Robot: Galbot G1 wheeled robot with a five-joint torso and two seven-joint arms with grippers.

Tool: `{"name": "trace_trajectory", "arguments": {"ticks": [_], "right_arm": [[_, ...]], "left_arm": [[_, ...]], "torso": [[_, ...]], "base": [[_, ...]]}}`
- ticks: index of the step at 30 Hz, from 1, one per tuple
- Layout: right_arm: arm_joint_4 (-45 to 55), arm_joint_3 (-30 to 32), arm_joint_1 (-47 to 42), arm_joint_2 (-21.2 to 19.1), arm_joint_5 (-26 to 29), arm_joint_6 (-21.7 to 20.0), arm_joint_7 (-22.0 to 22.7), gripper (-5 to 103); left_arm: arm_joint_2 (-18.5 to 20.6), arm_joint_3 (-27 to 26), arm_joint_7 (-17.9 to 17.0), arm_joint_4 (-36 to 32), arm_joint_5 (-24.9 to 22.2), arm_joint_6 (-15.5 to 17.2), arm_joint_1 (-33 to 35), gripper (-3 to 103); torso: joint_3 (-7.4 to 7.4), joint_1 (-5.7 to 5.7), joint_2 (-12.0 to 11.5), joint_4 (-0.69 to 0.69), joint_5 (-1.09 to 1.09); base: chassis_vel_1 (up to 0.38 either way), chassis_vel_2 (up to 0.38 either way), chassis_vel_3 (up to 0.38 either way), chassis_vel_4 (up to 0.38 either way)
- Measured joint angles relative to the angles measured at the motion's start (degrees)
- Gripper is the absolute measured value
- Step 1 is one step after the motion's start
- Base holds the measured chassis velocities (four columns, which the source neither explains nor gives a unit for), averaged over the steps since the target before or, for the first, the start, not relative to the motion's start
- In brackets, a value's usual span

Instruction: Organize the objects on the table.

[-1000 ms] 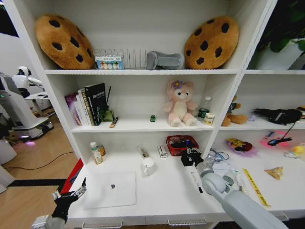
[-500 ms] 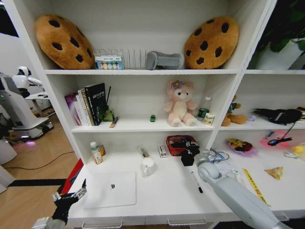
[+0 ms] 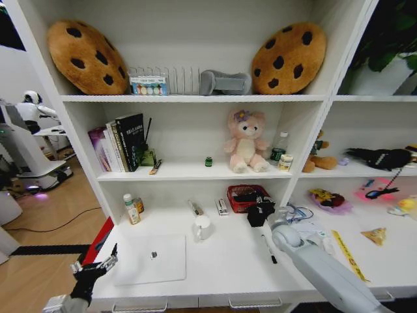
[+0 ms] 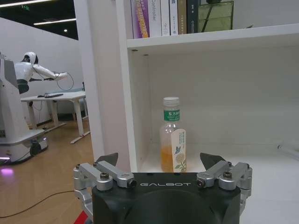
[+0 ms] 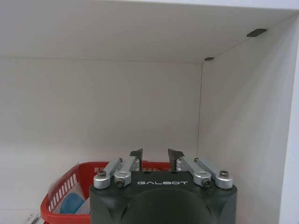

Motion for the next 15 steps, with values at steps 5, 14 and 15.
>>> {"name": "trace_trajectory", "arguments": {"ticks": [5, 14, 15], "right_arm": [[0.6, 0.2, -0.4, -0.1, 0.1, 0.1, -0.2, 46], [13.7, 6.3, -7.6, -2.2, -6.3, 1.6, -5.2, 84], [17.0, 7.4, -9.3, -2.8, -5.6, 1.0, -5.3, 90]], "left_arm": [[-0.2, 0.0, 0.0, 0.1, 0.0, 0.0, 0.0, 99], [-0.2, 0.1, 0.0, 0.4, 0.1, 0.0, -0.1, 99], [-0.2, 0.1, -0.1, 0.4, 0.1, 0.0, -0.1, 99]], "torso": [[0.00, 0.00, 0.0, 0.01, 0.00], [0.00, 0.00, 0.0, 0.00, 0.00], [0.00, 0.00, 0.0, 0.00, -0.01]], "base": [[0.000, 0.000, 0.000, 0.000], [0.000, 0.000, 0.000, 0.000], [0.000, 0.000, 0.000, 0.000]]}}
